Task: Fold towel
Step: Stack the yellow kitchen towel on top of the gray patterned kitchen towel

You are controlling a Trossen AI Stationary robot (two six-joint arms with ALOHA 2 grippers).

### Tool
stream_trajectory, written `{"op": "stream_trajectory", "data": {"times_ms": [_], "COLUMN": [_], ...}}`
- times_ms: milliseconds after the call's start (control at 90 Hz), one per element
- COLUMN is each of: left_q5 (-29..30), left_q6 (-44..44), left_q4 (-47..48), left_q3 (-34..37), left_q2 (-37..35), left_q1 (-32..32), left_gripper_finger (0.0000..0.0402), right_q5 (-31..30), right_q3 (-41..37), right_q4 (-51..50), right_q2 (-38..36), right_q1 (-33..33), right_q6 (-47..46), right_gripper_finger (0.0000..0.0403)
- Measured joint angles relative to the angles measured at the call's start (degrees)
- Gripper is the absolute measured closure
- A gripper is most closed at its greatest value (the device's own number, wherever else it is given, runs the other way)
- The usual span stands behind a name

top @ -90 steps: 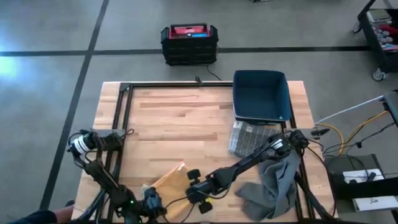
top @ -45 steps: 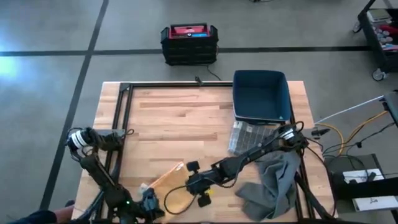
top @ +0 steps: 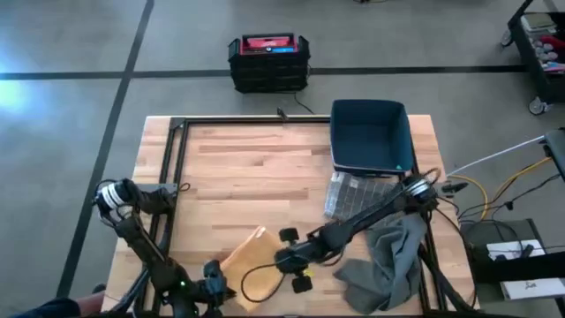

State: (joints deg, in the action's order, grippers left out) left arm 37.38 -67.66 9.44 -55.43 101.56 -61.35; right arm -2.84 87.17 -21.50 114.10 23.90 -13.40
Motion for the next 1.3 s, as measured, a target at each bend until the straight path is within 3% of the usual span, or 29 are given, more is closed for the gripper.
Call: {"op": "stream_trajectory", "data": {"times_ms": [122,211,411,622,844,1033,1300], "left_q5": [1.9,3.3,2.2,2.1,2.3,2.9,3.2], "left_q6": [0.7,0.6,0.2,0.4,1.2,1.2,3.9], "left_q4": [3.9,4.5,4.4,4.3,4.3,4.3,3.9], "left_q3": [0.1,0.8,2.0,2.4,2.7,2.8,2.7], "left_q2": [-1.0,-1.1,-0.6,-0.6,-0.4,-0.4,-0.3], "left_q1": [0.1,0.1,0.3,0.2,0.4,0.4,1.9], "left_gripper_finger": [0.0381,0.0381,0.0381,0.0381,0.0381,0.0381,0.0381], "right_q5": [-6.2,-6.1,7.7,19.1,22.9,24.7,26.0], "right_q3": [-0.3,-1.7,-7.0,-9.3,-7.9,-7.9,-7.7], "right_q4": [-9.8,-11.7,-0.7,15.3,22.8,28.9,24.1], "right_q2": [-4.7,-4.9,-0.4,5.3,10.7,13.0,11.5], "right_q1": [-3.1,-6.5,-11.9,-13.7,-13.8,-13.7,-13.8], "right_q6": [-9.0,-14.4,-16.5,-20.1,-24.2,-26.6,-24.1], "right_gripper_finger": [0.0362,0.032,0.0214,0.0158,0.0145,0.0169,0.0205]}}
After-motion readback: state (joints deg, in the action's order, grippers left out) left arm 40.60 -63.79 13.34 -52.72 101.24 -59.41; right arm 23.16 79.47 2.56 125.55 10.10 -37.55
